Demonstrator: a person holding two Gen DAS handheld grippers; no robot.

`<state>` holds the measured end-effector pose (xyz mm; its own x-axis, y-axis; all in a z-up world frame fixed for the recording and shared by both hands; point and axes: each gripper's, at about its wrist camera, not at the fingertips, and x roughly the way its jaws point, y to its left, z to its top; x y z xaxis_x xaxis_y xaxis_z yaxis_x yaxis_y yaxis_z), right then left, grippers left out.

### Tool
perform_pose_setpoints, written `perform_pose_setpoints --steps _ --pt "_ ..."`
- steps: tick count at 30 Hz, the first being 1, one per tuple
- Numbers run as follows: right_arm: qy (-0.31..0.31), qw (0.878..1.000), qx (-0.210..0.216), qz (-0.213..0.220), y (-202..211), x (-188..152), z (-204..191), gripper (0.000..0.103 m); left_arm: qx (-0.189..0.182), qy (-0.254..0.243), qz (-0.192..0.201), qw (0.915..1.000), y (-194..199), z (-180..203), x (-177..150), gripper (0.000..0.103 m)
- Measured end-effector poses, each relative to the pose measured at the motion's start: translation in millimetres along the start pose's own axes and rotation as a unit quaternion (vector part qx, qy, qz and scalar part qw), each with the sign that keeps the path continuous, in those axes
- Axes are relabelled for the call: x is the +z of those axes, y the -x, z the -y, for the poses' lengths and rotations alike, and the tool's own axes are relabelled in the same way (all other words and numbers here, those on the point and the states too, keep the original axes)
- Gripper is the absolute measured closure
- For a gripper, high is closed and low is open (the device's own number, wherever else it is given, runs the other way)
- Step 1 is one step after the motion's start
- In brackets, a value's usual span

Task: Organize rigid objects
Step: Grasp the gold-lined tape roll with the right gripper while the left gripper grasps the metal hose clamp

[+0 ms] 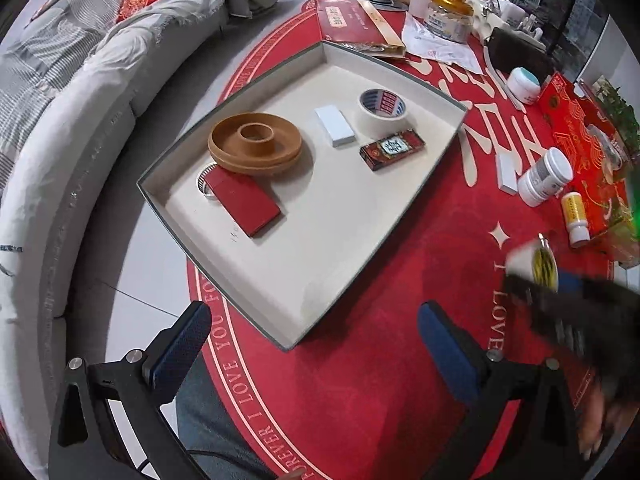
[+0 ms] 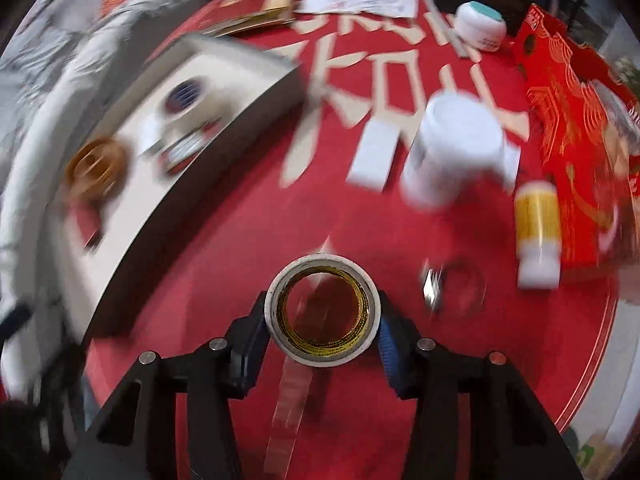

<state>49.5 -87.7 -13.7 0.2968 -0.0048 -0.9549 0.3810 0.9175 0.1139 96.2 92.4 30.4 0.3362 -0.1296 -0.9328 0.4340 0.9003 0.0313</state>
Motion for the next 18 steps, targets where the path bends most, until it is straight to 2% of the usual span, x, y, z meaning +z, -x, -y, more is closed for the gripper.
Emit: perform_pose_setpoints --steps 3,5,8,10,13,18 --pt "0.001 1.000 0.004 0.006 15.3 -38.1 6.8 0.053 -0.025 -0.019 -0.010 0.9994 3.5 13.5 0.0 0.000" --pt "-0.031 0.999 0.003 0.002 19.8 -63.1 25.6 0.053 -0.051 -0.044 -0.011 0.9976 9.7 36.8 1.7 0.000" --pt "-0.064 0.998 -0.026 -0.002 25.4 -95.4 49.6 0.053 -0.072 -0.086 -0.003 0.9937 13.0 80.0 6.1 0.000" --pt "-0.079 0.996 -0.041 -0.003 27.5 -107.6 61.5 0.053 -0.081 -0.106 0.006 0.9910 11.6 109.5 8.0 0.000" --pt "-0.112 0.993 -0.038 -0.013 27.2 -124.2 81.7 0.053 -0.094 -0.121 0.009 0.9881 -4.0 152.5 13.3 0.000" --pt "-0.145 0.989 -0.029 -0.019 25.7 -136.6 105.6 0.053 -0.084 -0.136 0.007 0.9871 -33.1 200.9 21.1 0.000"
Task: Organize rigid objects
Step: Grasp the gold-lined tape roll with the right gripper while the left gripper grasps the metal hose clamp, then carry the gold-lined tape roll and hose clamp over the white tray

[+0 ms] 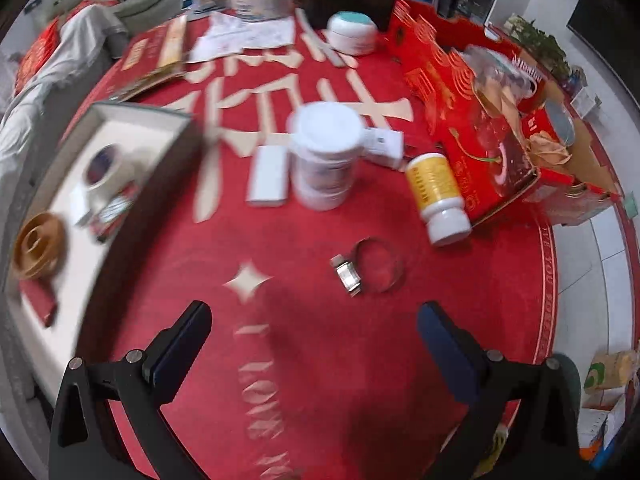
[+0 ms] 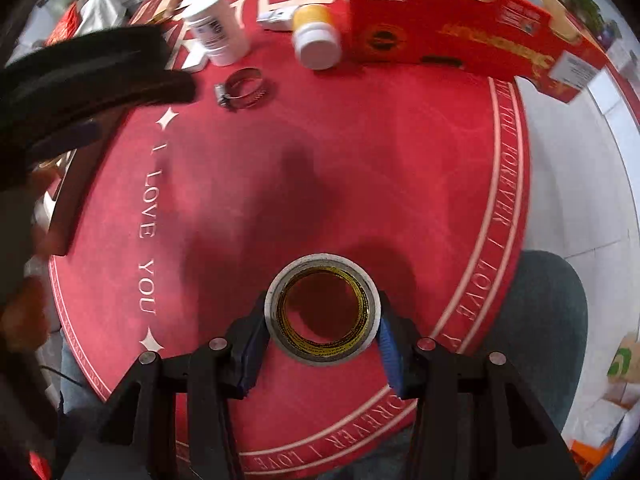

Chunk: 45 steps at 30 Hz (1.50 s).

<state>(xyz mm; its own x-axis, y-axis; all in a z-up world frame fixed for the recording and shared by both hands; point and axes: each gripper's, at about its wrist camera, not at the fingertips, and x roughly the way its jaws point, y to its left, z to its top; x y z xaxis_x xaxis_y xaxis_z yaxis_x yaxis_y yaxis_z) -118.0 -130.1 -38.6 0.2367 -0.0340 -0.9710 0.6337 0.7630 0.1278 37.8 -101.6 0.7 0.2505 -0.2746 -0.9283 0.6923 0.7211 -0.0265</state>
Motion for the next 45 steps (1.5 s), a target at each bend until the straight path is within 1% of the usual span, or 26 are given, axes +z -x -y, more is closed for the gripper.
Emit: perform_pose_setpoints --steps 3,5,7,8,9,10,14,15,16,17,18,19,20,22,24,25,28,30,32,35,39,41,42,45 --pt "-0.007 1.000 0.001 0.004 3.4 -2.1 12.3 0.053 0.019 -0.017 -0.006 0.9997 -20.5 16.0 9.5 0.000" --pt "-0.013 1.000 0.003 0.004 2.2 0.3 16.7 0.053 0.022 -0.020 -0.009 0.9995 -29.1 20.4 13.5 0.000" --pt "-0.020 1.000 0.007 0.002 3.6 -1.1 28.6 0.053 0.018 -0.019 -0.023 0.9994 -38.6 21.4 16.3 0.000" --pt "-0.023 1.000 0.009 0.001 3.4 -1.0 31.0 0.053 0.016 -0.017 -0.045 0.9987 -47.0 21.6 17.5 0.000" --pt "-0.025 1.000 0.010 0.001 4.2 -1.5 30.2 0.053 0.010 -0.006 -0.041 0.9991 -46.4 19.3 18.3 0.000" --pt "-0.029 1.000 0.012 0.002 5.4 -2.3 34.5 0.053 0.013 -0.005 -0.045 0.9989 -47.4 19.2 19.5 0.000" --pt "-0.034 0.999 0.016 0.005 10.2 1.2 45.9 0.053 0.010 -0.017 -0.071 0.9973 -49.2 19.9 23.4 0.001" --pt "-0.035 0.999 0.017 0.007 10.9 1.9 47.3 0.053 0.007 -0.022 -0.074 0.9970 -48.5 19.9 22.8 0.004" --pt "-0.034 0.999 0.016 0.010 12.5 2.5 41.2 0.053 0.006 -0.027 -0.066 0.9975 -44.0 19.1 20.1 0.008" --pt "-0.035 0.999 0.015 0.013 14.3 0.6 39.8 0.053 0.004 -0.032 -0.057 0.9979 -38.9 19.7 17.7 0.024" --pt "-0.034 0.999 0.015 0.016 15.7 1.1 40.2 0.053 -0.001 -0.041 -0.045 0.9981 -32.6 20.7 14.8 0.054" --pt "-0.033 0.999 0.015 0.018 18.5 -0.7 40.5 0.053 -0.002 -0.056 -0.042 0.9975 -26.5 21.3 11.0 0.058" --pt "-0.033 0.999 0.014 0.020 21.9 -4.6 37.9 0.053 -0.002 -0.058 -0.053 0.9969 -25.7 18.2 6.5 0.058" --pt "-0.031 0.999 0.015 0.023 24.7 -6.9 36.1 0.053 -0.002 -0.051 -0.055 0.9972 -21.4 6.6 -1.1 0.058" --pt "-0.025 0.999 0.018 0.026 26.3 -7.4 31.4 0.053 0.016 -0.040 -0.054 0.9976 -13.3 -11.3 -15.4 0.058" --pt "-0.018 0.999 0.021 0.029 28.3 -8.2 27.0 0.053 0.017 -0.030 -0.052 0.9980 -6.4 -23.8 -25.1 0.058" --pt "0.004 0.999 0.028 0.034 30.6 -13.9 5.1 0.053 0.031 -0.014 -0.047 0.9983 11.8 -50.7 -50.3 0.058" --pt "0.019 0.999 0.034 0.032 30.8 -14.7 -5.2 0.053 0.050 -0.004 -0.042 0.9979 23.7 -68.3 -68.1 0.058" --pt "0.039 0.998 0.038 0.032 34.5 -15.5 -23.0 0.053 0.074 0.016 -0.038 0.9964 34.9 -87.8 -85.9 0.058" --pt "0.068 0.996 0.041 0.036 35.2 -18.5 -48.5 0.053 0.088 0.038 -0.032 0.9949 44.4 -105.1 -107.7 0.058" --pt "0.098 0.994 0.039 0.037 30.9 -24.0 -70.4 0.053 0.096 0.053 -0.024 0.9937 54.1 -118.6 -127.7 0.058" --pt "0.103 0.993 0.037 0.033 27.5 -26.1 -76.0 0.053 0.096 0.056 -0.018 0.9936 59.5 -124.5 -131.8 0.058" --pt "0.103 0.994 0.037 0.030 23.9 -23.5 -78.1 0.053 0.095 0.056 -0.016 0.9937 64.4 -121.3 -139.2 0.058" --pt "0.101 0.994 0.033 0.024 20.7 -24.1 -81.8 0.053 0.092 0.057 -0.014 0.9941 64.0 -123.0 -139.6 0.058"
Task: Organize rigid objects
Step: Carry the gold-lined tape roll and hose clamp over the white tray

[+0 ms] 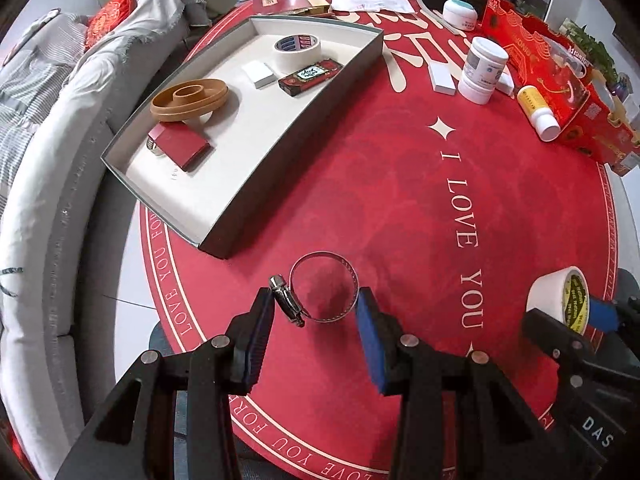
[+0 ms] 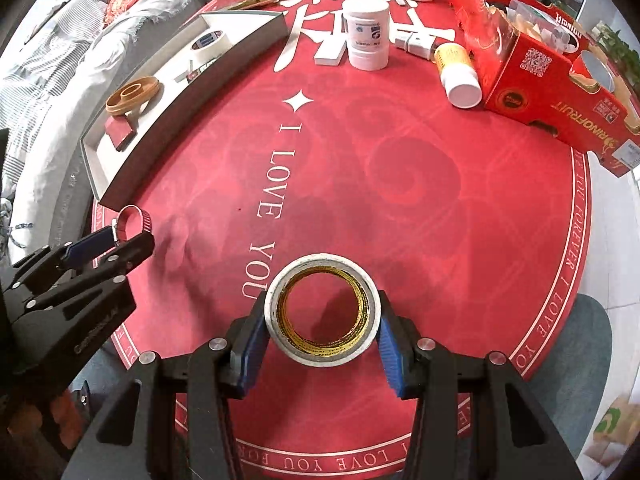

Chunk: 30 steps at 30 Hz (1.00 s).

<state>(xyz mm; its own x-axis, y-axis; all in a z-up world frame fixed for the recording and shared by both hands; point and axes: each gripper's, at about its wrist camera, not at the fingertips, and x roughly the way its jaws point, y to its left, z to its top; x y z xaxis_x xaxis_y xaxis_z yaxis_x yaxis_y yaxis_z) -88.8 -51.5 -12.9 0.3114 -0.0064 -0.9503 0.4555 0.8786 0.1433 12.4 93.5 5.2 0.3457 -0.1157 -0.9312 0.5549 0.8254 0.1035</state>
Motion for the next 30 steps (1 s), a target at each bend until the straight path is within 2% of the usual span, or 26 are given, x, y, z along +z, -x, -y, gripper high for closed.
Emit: perform_pose_setpoints --steps 30 --pt "0.008 1.000 -0.019 -0.020 -9.5 4.4 -8.7 0.053 -0.019 0.024 -0.002 0.9995 -8.5 -6.1 2.7 0.058"
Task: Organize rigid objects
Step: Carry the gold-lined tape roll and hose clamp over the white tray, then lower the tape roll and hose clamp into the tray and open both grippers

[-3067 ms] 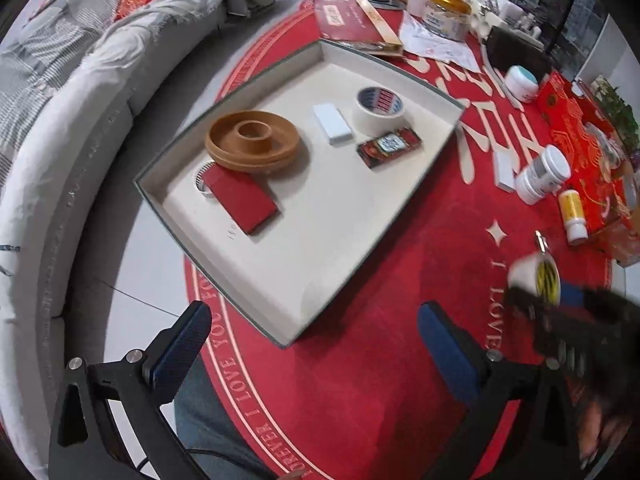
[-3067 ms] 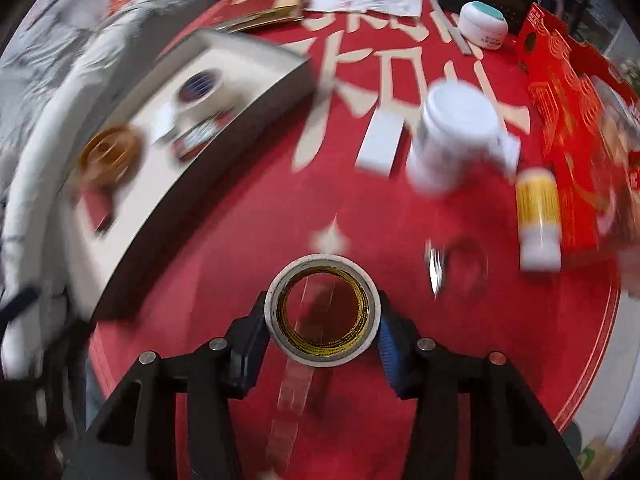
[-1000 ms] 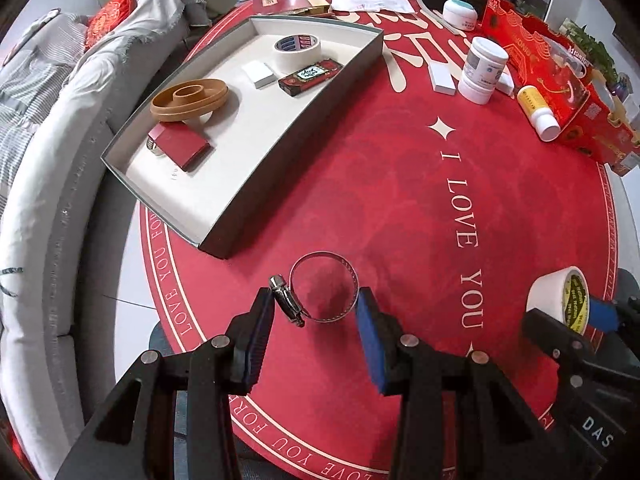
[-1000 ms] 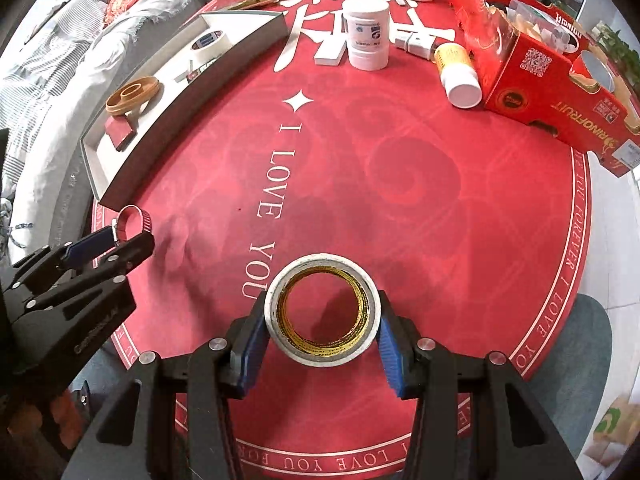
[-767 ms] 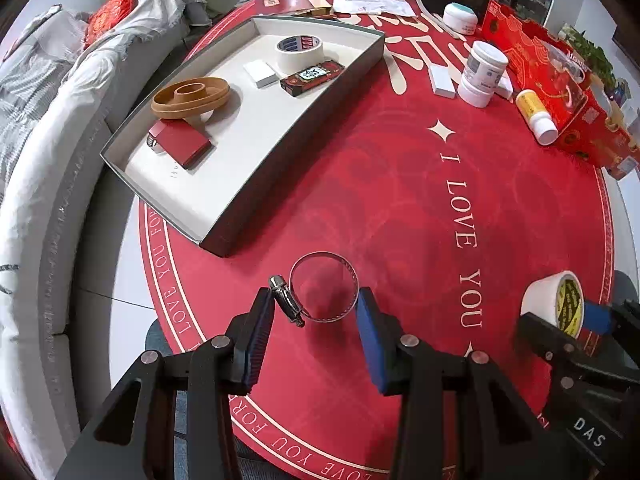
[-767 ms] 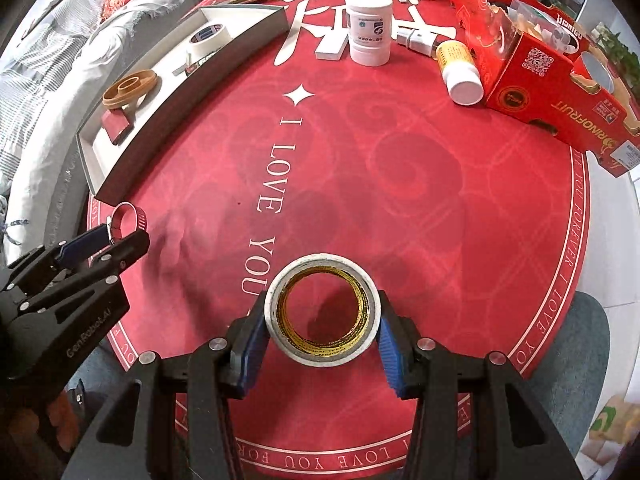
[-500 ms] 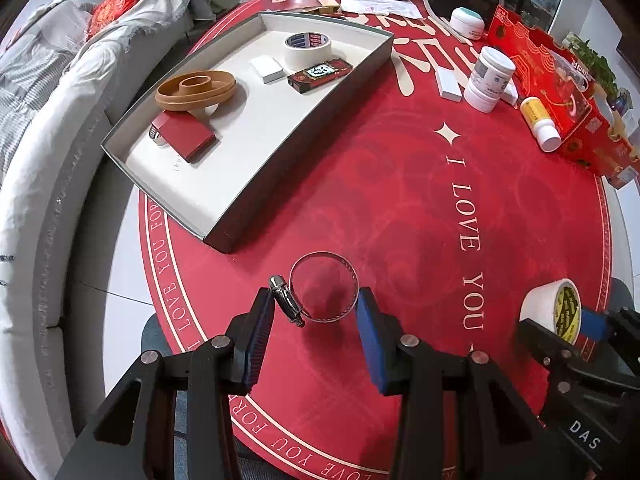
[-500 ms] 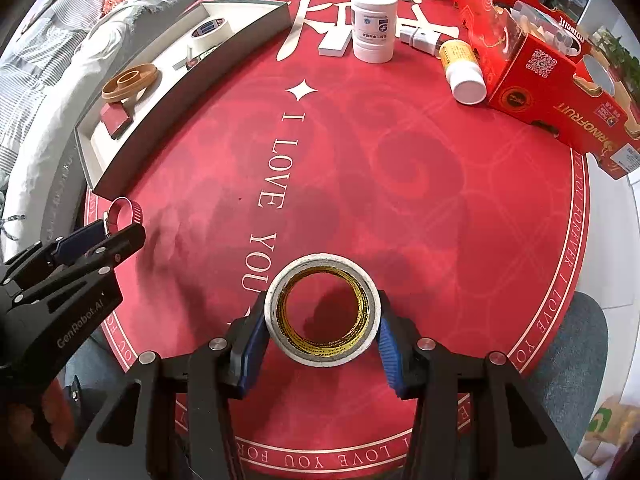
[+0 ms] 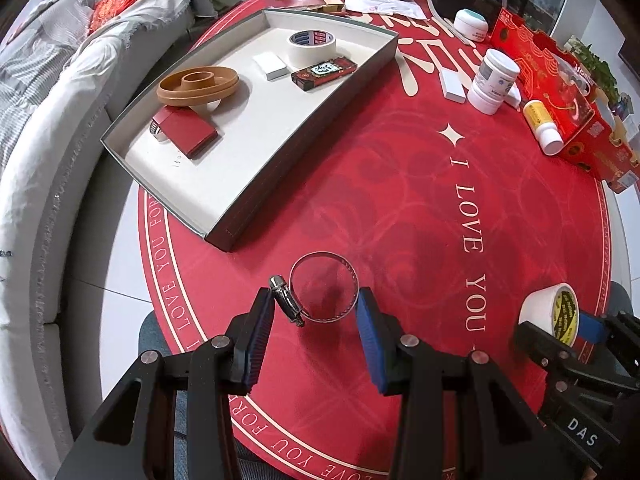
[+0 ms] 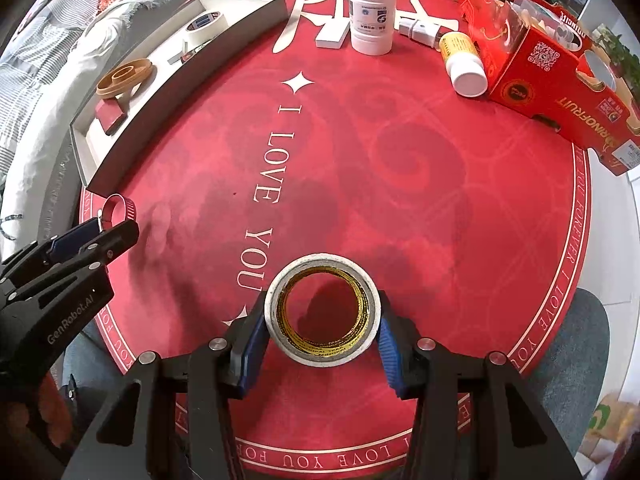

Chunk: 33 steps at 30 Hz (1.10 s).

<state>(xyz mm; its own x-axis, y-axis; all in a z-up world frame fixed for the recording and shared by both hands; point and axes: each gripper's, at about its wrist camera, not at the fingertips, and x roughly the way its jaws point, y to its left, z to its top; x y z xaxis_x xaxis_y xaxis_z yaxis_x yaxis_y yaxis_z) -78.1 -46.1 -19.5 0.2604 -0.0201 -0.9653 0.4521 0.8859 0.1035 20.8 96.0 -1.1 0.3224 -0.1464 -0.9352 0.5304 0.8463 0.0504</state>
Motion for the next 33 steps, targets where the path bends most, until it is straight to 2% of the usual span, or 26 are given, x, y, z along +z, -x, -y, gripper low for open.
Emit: perform_pose_setpoints --steps 6,9,15,22,27,33 --pt "0.005 1.000 -0.006 0.006 1.4 3.0 -2.1 0.053 -0.002 0.007 0.002 1.0000 3.3 -5.6 3.3 0.058" --pt "0.012 1.000 -0.007 0.012 5.1 13.5 -6.9 0.053 -0.002 0.027 0.017 0.9995 13.2 -17.4 16.5 0.058" --pt "0.027 0.998 0.016 0.060 31.2 66.6 -30.4 0.053 0.009 0.079 0.058 0.9952 36.0 -53.3 57.3 0.058" --pt "0.058 0.989 0.045 0.131 67.4 140.4 -79.6 0.053 0.026 0.145 0.093 0.9847 46.6 -98.2 109.4 0.058" --pt "0.078 0.986 0.052 0.141 64.6 176.2 -112.0 0.053 0.037 0.168 0.087 0.9812 32.7 -116.0 128.0 0.058" --pt "0.095 0.987 0.055 0.116 35.9 193.2 -129.7 0.053 0.035 0.175 0.060 0.9821 4.1 -120.7 132.1 0.058"
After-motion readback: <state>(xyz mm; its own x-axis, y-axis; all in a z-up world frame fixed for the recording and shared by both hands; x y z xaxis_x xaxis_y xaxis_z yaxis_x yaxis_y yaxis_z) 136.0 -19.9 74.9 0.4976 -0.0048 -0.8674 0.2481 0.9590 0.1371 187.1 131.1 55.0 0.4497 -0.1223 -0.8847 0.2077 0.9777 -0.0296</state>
